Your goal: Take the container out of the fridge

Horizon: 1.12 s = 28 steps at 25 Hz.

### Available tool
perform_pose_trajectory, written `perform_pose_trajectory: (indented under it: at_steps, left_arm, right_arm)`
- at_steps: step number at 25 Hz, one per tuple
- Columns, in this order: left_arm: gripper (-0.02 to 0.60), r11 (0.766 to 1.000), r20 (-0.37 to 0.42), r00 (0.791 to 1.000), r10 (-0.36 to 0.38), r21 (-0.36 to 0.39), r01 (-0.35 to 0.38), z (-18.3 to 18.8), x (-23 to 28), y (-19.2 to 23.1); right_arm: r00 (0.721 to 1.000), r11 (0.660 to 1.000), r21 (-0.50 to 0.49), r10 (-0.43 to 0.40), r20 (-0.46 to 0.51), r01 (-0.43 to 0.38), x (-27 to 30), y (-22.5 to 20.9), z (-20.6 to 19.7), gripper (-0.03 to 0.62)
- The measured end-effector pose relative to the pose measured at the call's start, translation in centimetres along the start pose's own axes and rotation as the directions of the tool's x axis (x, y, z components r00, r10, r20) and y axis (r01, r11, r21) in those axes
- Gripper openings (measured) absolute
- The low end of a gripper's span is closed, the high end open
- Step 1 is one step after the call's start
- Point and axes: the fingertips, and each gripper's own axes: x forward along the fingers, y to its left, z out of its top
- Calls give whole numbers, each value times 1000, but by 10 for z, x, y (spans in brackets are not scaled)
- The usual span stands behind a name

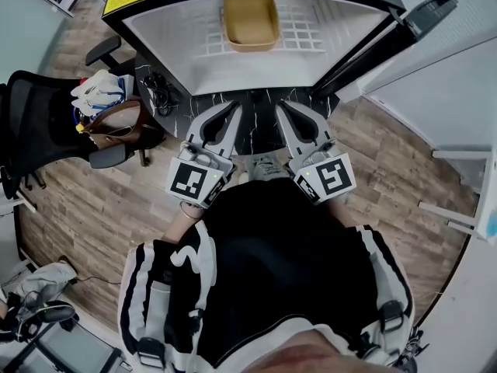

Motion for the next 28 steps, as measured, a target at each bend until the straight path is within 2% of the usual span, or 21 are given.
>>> perform_pose_trajectory:
  at_steps: [14, 18, 22, 28]
  left_arm:
    - [12, 1000, 0, 1000, 6, 7, -6, 1, 17, 15]
    - [39, 1000, 1, 1000, 8, 6, -8, 2, 20, 18]
    - [65, 1000, -10, 1000, 8, -1, -8, -2, 25, 21]
    - [96, 1000, -15, 1000, 24, -8, -24, -3, 30, 31]
  right_arm:
    - [1000, 1000, -10, 17, -18, -17, 16, -19, 2, 14]
    - [1000, 1000, -15, 17, -5, -17, 21, -24, 4, 18]
    - [1000, 1000, -12, 14, -14, -14, 25, -29, 3, 64]
    - [1000, 1000, -16, 15, -26, -15, 34, -37, 2, 92]
